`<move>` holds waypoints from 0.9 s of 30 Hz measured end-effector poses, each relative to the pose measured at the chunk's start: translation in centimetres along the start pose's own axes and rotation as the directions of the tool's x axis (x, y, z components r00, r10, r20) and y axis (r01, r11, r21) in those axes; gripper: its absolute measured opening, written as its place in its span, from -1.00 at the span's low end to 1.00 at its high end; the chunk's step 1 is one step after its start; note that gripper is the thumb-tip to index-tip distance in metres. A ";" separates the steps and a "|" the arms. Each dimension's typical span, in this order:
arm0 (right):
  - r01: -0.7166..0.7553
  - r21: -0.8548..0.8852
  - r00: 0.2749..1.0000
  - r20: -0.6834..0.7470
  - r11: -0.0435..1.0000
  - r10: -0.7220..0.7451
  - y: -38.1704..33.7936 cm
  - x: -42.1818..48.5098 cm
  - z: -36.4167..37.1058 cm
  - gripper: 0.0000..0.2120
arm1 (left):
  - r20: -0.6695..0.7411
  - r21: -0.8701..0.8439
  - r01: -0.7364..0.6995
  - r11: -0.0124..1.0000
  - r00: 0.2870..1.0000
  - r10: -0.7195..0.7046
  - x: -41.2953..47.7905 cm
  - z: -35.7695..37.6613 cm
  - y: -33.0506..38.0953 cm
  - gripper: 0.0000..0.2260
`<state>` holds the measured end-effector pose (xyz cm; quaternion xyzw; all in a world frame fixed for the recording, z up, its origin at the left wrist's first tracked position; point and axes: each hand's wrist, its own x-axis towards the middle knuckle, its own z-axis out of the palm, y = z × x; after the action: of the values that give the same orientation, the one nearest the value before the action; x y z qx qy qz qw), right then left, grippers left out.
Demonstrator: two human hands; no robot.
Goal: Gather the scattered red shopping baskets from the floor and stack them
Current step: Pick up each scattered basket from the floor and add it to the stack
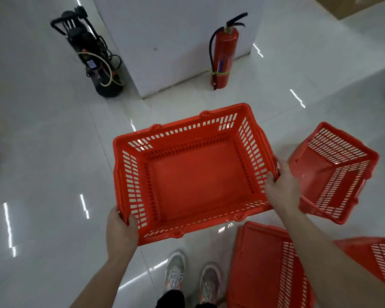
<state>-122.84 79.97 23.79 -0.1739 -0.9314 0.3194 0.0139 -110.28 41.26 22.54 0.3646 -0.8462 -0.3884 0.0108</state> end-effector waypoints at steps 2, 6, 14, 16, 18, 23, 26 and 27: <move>-0.016 0.002 0.999 0.037 1.000 0.016 1.4 0.5 2.3 -0.50 | 0.057 -0.003 0.025 1.000 0.998 -0.025 0.4 1.7 -2.0 -0.74; -0.038 0.014 0.986 0.163 0.999 0.035 3.7 0.8 6.0 -0.44 | 0.122 0.025 0.042 0.999 0.992 -0.045 2.2 4.3 -4.9 -0.73; -0.312 -0.059 0.912 0.262 0.948 0.316 8.2 -3.4 7.2 -0.41 | 0.324 0.240 0.047 0.970 0.937 -0.126 2.7 5.8 -4.9 -0.33; -0.394 -0.043 0.885 0.252 0.918 0.392 9.7 -6.3 6.0 -0.39 | 0.330 0.259 -0.064 0.964 0.944 -0.026 1.6 5.6 -3.2 -0.41; -0.476 -0.032 0.850 0.242 0.879 0.469 11.2 -9.7 4.6 -0.42 | 0.385 0.289 -0.179 0.940 0.921 0.057 0.0 6.0 -1.1 -0.39; -0.716 0.060 0.694 0.176 0.696 0.698 16.3 -20.2 1.5 -0.44 | 0.686 0.275 -0.557 0.784 0.684 0.246 -5.5 10.1 4.0 -0.38; -0.836 0.150 0.546 0.140 0.528 0.826 19.9 -26.8 0.7 -0.49 | 0.822 0.152 -0.759 0.633 0.453 0.346 -9.3 14.4 6.1 -0.41; -0.863 0.168 0.498 0.134 0.476 0.856 21.1 -28.9 0.7 -0.50 | 0.851 0.117 -0.808 0.577 0.381 0.361 -10.5 16.2 6.5 -0.42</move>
<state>-89.11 85.46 13.03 -0.6090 -0.6789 0.3839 -0.1440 -111.36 61.14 18.36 -0.1861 -0.9100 -0.2235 -0.2956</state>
